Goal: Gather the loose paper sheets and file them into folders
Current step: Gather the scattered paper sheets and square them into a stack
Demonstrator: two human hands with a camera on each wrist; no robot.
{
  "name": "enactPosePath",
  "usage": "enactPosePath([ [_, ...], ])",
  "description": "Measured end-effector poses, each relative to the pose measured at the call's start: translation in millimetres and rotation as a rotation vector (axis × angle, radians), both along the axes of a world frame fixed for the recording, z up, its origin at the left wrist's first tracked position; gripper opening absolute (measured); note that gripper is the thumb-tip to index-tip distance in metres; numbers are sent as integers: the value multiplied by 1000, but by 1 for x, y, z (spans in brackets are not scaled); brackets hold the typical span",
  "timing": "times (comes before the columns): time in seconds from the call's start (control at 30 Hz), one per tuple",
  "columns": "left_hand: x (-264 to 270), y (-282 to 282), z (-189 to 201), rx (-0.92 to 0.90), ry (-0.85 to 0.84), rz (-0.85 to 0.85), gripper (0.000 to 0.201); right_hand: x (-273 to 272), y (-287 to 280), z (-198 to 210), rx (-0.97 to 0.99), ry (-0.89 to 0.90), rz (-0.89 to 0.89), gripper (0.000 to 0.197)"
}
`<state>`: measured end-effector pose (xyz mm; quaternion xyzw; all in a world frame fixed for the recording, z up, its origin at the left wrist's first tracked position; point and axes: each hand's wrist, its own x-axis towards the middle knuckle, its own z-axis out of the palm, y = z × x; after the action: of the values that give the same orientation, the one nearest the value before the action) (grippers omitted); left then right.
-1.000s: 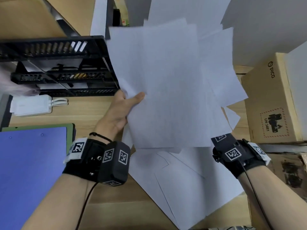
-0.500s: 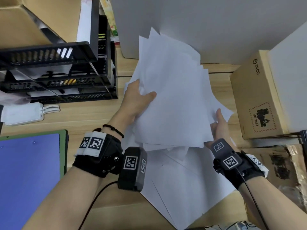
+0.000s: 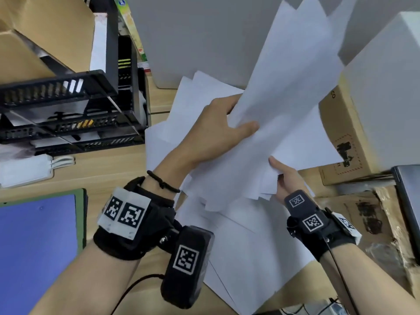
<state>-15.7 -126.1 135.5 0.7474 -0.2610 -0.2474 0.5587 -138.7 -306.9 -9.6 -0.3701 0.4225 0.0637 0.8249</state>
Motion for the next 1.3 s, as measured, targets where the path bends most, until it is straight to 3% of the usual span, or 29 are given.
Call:
enactPosePath([
  [0.1, 7, 16, -14, -85, 107, 95, 24, -2, -12, 5, -24, -76, -36, 24],
  [0.17, 17, 35, -42, -57, 201, 196, 31, 2, -17, 10, -119, 7, 18, 26],
  [0.27, 24, 67, -94, 76, 399, 275, 45, 7, -16, 3, -379, 164, 215, 51],
  [0.37, 17, 91, -134, 164, 543, 283, 51, 7, -2, -2, -599, 207, 379, 37],
  [0.5, 5, 105, -167, 177, 624, 393, 51, -9, 11, -15, -611, 407, 752, 19],
  [0.53, 3, 107, -174, 178, 657, 419, 52, -14, 11, -20, -613, 432, 777, 24],
  [0.67, -4, 112, -191, 220, 721, 379, 45, -22, 16, -34, -529, 360, 527, 23],
  [0.77, -8, 114, -196, 298, 684, 281, 36, -15, 16, -29, -608, 385, 376, 20],
  [1.03, -8, 116, -209, 201, 713, 332, 53, -9, 8, -22, -631, 382, 617, 31],
  [1.13, -12, 110, -211, 224, 766, 311, 50, -3, 19, -26, -605, 347, 585, 21],
  [1.3, -20, 97, -212, 224, 748, 296, 38, 13, 38, -24, -511, 271, 508, 30],
])
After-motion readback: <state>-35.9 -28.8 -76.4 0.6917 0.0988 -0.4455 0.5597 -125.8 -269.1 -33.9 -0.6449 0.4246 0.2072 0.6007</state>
